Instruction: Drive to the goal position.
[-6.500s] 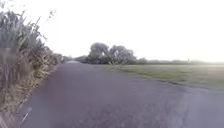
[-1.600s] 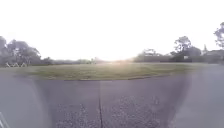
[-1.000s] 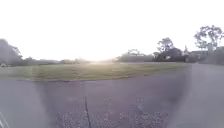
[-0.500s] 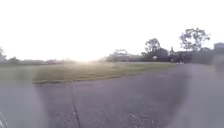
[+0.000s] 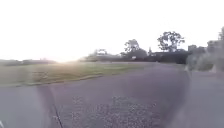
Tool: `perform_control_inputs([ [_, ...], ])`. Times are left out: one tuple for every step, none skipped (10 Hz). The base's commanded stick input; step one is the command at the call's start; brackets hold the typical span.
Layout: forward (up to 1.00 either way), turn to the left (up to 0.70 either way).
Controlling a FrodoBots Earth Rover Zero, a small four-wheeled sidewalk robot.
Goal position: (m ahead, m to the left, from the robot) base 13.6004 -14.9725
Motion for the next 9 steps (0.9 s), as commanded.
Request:
perform_control_inputs([
  [0.0,-0.45],
  [0.0,-0.45],
  [0.0,-0.45],
  [0.0,-0.45],
  [0.0,-0.45],
  [0.0,-0.45],
  [0.0,-0.45],
  [0.0,-0.45],
  [0.0,-0.45],
])
